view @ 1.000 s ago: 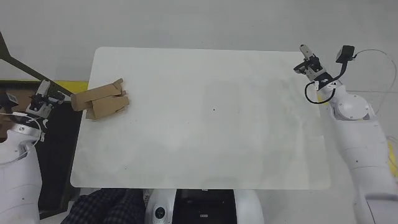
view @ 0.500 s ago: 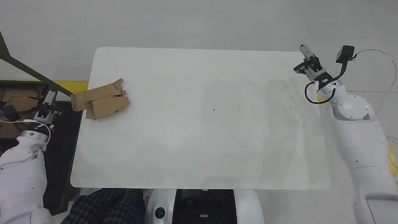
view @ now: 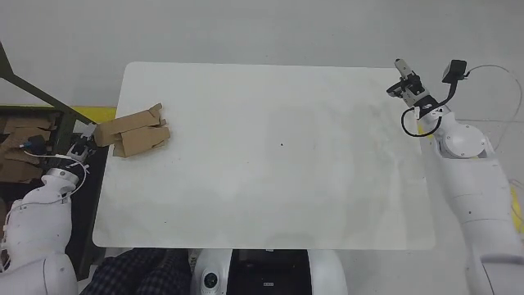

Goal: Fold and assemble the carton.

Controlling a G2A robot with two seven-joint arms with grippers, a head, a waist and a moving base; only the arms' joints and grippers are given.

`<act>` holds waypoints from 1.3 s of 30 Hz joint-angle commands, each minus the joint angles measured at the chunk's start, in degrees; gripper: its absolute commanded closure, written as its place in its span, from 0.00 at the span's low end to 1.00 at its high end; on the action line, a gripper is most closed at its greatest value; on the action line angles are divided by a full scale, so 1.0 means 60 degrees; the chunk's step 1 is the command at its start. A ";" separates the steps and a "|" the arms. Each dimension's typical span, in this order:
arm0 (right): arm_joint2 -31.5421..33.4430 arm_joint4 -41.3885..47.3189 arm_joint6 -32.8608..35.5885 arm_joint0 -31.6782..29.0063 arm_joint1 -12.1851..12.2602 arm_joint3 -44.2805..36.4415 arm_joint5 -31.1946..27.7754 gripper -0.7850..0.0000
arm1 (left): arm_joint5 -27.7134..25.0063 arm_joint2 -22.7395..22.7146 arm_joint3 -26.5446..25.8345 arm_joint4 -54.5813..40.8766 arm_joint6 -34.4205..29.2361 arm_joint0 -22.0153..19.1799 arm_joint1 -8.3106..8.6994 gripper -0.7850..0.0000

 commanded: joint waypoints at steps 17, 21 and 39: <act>0.0000 0.0000 0.0000 0.0000 0.0000 0.0000 0.0000 0.00 | 0.0026 0.0170 0.0522 -0.0985 -0.1672 -0.0397 0.0125 0.70; 0.0000 0.0000 0.0000 0.0000 0.0000 0.0000 0.0000 0.00 | 0.0149 0.0064 0.0579 -0.1780 -0.2514 -0.0497 0.0133 0.87; 0.0000 0.0000 0.0000 0.0000 0.0000 0.0000 0.0000 0.00 | 0.1489 -0.0270 -0.1087 -0.5688 -0.6294 -0.0599 0.0066 1.00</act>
